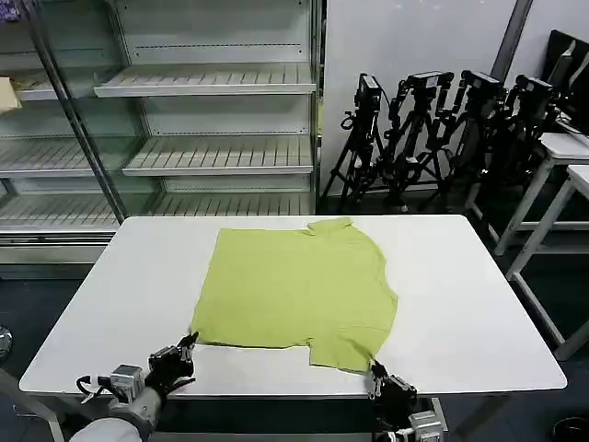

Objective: Fold and organize the clothes.

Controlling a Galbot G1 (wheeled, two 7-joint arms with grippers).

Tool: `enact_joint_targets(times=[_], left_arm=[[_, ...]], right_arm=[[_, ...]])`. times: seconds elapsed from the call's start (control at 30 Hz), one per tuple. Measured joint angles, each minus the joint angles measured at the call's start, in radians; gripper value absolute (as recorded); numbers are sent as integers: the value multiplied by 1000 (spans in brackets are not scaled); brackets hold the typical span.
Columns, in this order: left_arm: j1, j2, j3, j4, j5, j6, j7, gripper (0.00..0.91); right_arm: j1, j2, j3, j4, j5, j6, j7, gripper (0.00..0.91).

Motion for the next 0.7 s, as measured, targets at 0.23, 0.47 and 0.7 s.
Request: enact_joint_targets(times=[0.23, 0.47, 0.7], left_arm=[[-82, 22, 20, 39, -53, 6, 2, 10], [-173, 53, 49, 102, -113, -1, 7, 10], [-263, 70, 84, 183, -143, -7, 9, 10]], right_arm=[[119, -13, 5, -46, 25, -16, -4, 0], [273, -32, -12, -124, 75, -48, -22, 0], [424, -35, -40, -221, 93, -64, -51, 0]])
